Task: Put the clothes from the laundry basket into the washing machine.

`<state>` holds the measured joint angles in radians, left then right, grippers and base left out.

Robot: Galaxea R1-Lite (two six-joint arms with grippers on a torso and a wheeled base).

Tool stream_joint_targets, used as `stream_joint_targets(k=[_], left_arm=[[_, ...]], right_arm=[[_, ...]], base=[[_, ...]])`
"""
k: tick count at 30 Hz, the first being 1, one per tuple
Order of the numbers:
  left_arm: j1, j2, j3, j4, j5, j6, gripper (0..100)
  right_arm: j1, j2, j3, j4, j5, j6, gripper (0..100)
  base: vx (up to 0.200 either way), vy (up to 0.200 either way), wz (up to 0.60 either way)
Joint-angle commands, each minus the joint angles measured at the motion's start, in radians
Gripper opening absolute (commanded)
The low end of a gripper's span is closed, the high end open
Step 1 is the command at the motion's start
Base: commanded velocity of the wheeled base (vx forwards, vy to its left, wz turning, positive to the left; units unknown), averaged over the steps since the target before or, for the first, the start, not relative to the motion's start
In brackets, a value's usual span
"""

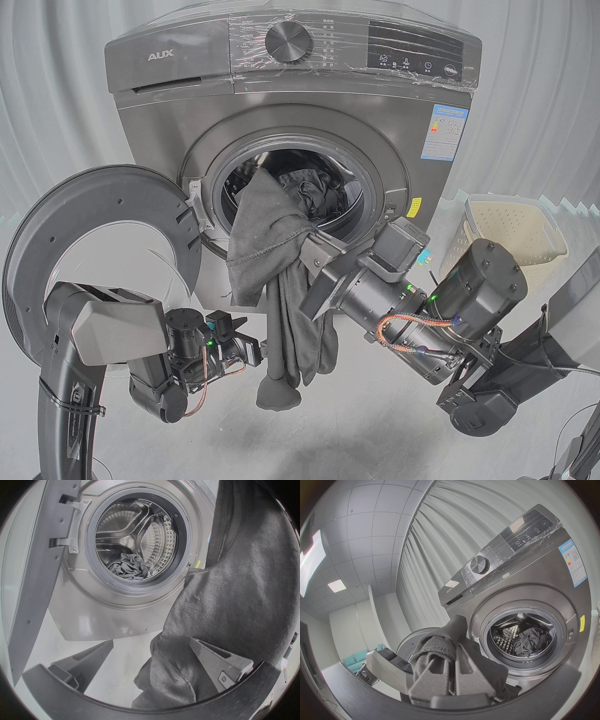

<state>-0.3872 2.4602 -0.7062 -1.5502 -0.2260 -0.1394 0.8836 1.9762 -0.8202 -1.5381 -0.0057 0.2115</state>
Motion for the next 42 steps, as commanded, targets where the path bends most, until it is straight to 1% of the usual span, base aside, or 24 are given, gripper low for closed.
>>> stream_joint_targets(k=[1, 9, 17, 23, 27, 32, 42], left_arm=[[-0.015, -0.023, 0.028, -0.001, -0.007, 0.003, 100], [-0.016, -0.072, 0.071, -0.001, -0.010, 0.009, 100], [-0.012, -0.078, 0.109, -0.001, -0.009, 0.012, 100], [-0.021, -0.072, 0.126, -0.001, -0.012, 0.012, 100], [-0.041, -0.063, 0.120, -0.001, -0.027, 0.014, 100], [-0.050, -0.040, 0.088, -0.001, -0.030, 0.011, 100], [-0.038, 0.000, 0.028, -0.001, -0.030, 0.001, 100]], right_arm=[[-0.006, 0.001, 0.000, 0.001, 0.000, 0.000, 0], [-0.026, 0.009, -0.007, 0.001, 0.000, 0.000, 0], [-0.037, 0.020, -0.023, 0.006, -0.002, 0.000, 0], [-0.031, 0.021, -0.033, 0.007, -0.002, 0.000, 0], [-0.023, 0.021, -0.036, 0.007, -0.002, 0.000, 0], [-0.020, 0.020, -0.037, 0.007, -0.002, -0.001, 0], [-0.018, 0.012, -0.031, 0.006, -0.002, -0.001, 0]], base=[[0.000, 0.000, 0.00], [0.000, 0.000, 0.00], [0.000, 0.000, 0.00], [0.000, 0.000, 0.00], [0.000, 0.000, 0.00], [0.000, 0.000, 0.00], [0.000, 0.000, 0.00]])
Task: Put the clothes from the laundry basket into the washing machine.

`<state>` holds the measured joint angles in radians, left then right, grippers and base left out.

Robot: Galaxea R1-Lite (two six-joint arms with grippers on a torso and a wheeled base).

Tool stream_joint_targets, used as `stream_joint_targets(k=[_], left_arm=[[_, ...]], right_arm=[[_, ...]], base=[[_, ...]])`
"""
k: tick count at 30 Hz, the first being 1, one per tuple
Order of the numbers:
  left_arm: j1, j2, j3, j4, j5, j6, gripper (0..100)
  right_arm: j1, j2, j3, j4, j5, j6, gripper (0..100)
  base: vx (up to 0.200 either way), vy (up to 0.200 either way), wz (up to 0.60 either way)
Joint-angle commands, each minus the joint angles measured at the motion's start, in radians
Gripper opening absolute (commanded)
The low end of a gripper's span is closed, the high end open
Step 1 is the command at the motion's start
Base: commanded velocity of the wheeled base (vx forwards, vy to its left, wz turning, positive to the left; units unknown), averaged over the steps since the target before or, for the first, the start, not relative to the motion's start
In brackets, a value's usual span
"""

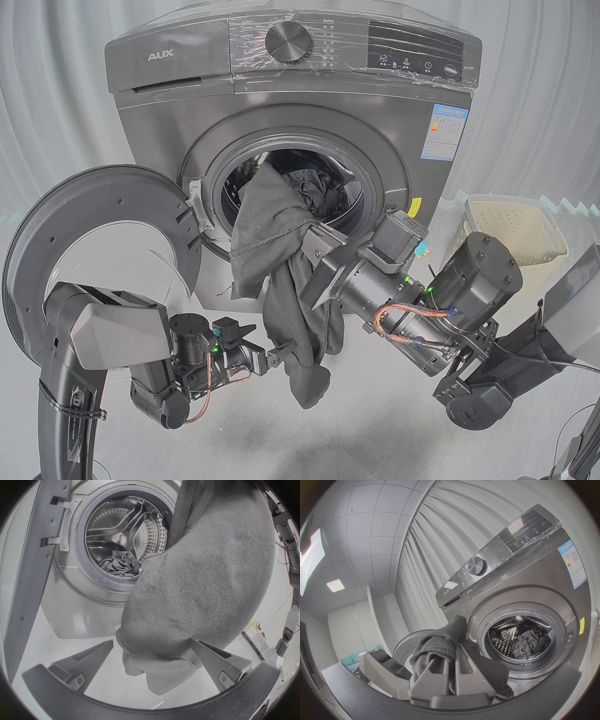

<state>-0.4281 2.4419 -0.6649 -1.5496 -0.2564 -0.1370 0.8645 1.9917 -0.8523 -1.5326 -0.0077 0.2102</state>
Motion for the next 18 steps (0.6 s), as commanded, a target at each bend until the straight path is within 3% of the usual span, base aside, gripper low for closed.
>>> stream_joint_targets(k=[1, 18], left_arm=[[-0.001, 0.020, -0.018, 0.000, 0.000, -0.001, 100], [-0.020, 0.031, -0.030, -0.001, -0.032, -0.024, 100]], right_arm=[[0.004, -0.002, 0.001, 0.000, 0.000, 0.001, 0], [0.010, -0.005, 0.007, -0.004, -0.002, 0.001, 0]], base=[[0.000, 0.000, 0.00], [0.000, 0.000, 0.00]])
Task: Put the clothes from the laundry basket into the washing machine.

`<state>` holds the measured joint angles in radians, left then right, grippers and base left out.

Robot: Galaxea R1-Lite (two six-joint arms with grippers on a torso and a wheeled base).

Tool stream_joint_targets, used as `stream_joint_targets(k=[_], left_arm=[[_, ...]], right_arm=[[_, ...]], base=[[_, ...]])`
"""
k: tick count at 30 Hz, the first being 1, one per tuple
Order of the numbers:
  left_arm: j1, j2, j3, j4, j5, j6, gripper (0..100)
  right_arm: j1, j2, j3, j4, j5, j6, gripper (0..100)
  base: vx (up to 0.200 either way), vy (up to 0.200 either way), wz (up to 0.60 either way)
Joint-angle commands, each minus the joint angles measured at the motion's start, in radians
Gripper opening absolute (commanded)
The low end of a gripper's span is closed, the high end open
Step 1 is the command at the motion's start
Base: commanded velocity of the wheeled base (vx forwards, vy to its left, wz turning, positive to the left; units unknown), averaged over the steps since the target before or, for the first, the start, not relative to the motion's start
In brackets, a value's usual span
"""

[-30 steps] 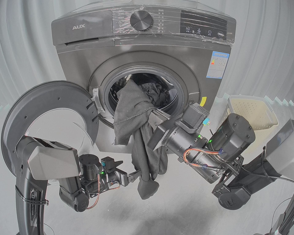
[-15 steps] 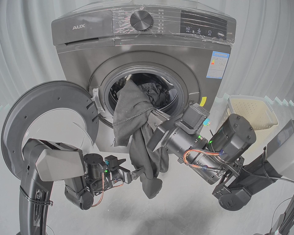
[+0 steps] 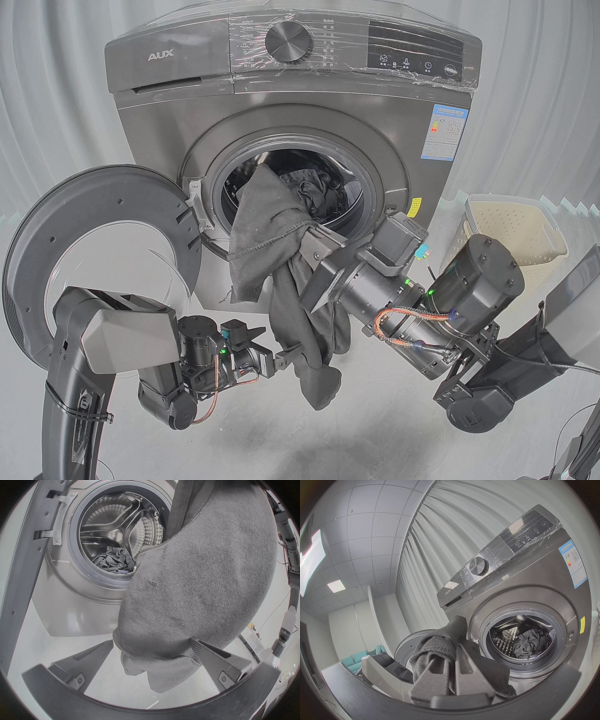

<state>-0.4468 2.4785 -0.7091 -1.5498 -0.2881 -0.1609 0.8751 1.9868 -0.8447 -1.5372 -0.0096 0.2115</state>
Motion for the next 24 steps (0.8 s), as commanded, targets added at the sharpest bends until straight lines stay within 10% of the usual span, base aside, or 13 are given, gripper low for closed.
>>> stream_joint_targets(k=[1, 22, 23, 24], left_arm=[[-0.001, -0.010, 0.023, -0.001, -0.002, 0.001, 100], [-0.041, -0.029, 0.039, -0.001, -0.017, -0.026, 100], [-0.041, -0.027, 0.036, -0.001, -0.017, -0.026, 0], [-0.041, -0.027, 0.034, -0.001, -0.017, -0.029, 0]], right_arm=[[-0.001, 0.001, -0.001, 0.000, 0.000, 0.000, 0], [0.001, 0.004, -0.001, -0.001, 0.000, 0.000, 0], [0.001, 0.004, -0.001, -0.001, 0.000, 0.000, 0], [0.001, 0.004, -0.001, -0.001, 0.000, 0.002, 0]], base=[[0.000, 0.000, 0.00], [0.000, 0.000, 0.00], [0.000, 0.000, 0.00], [0.000, 0.000, 0.00]])
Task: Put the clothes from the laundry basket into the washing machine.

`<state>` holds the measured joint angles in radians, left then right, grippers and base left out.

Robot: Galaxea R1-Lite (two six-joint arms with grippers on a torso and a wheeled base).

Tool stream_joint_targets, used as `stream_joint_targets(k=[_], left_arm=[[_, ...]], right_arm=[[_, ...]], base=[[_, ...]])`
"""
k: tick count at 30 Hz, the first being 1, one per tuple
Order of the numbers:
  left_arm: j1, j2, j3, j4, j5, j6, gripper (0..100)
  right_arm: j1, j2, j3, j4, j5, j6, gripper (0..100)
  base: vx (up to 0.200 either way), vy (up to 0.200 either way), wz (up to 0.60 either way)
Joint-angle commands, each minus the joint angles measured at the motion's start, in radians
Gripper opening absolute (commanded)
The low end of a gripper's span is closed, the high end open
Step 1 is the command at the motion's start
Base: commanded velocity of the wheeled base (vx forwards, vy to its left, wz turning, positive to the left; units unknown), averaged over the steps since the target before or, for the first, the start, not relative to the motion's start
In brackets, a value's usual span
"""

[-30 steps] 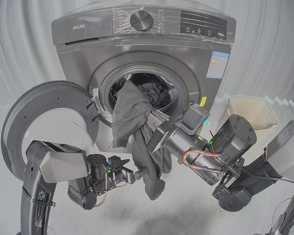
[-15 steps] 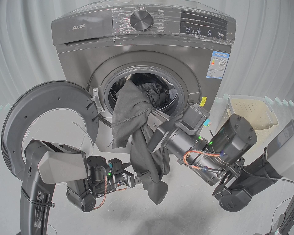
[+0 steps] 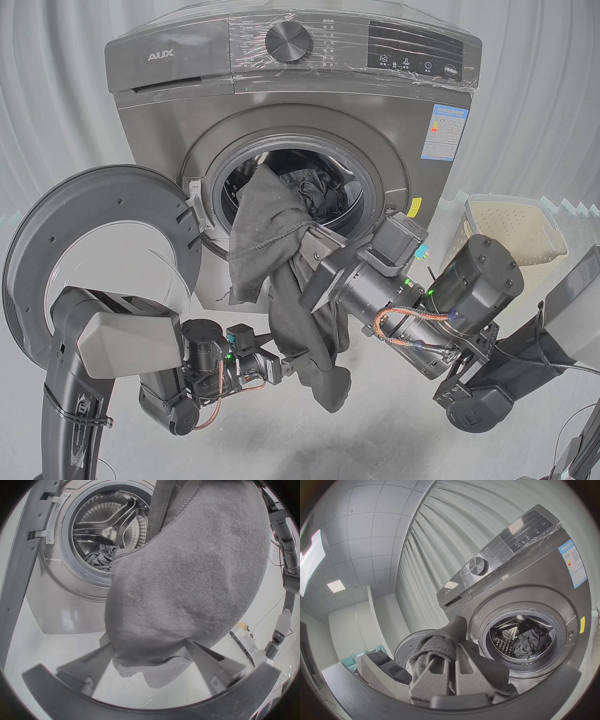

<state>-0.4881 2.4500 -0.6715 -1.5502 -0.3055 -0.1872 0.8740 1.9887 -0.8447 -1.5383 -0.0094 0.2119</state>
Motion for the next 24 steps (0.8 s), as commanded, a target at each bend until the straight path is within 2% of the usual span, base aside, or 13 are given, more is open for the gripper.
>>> stream_joint_targets(k=[1, 16, 24], left_arm=[[0.002, 0.001, -0.007, -0.001, 0.000, -0.003, 0], [0.046, -0.013, -0.003, -0.002, 0.008, -0.003, 0], [0.094, -0.258, 0.210, -0.002, 0.020, 0.009, 0]], right_arm=[[0.002, 0.001, -0.001, 0.000, 0.000, 0.000, 0], [-0.001, -0.004, 0.001, 0.000, -0.001, 0.001, 0], [-0.055, -0.001, 0.001, 0.000, -0.004, 0.003, 0]], base=[[0.000, 0.000, 0.00], [0.000, 0.000, 0.00], [0.000, 0.000, 0.00]])
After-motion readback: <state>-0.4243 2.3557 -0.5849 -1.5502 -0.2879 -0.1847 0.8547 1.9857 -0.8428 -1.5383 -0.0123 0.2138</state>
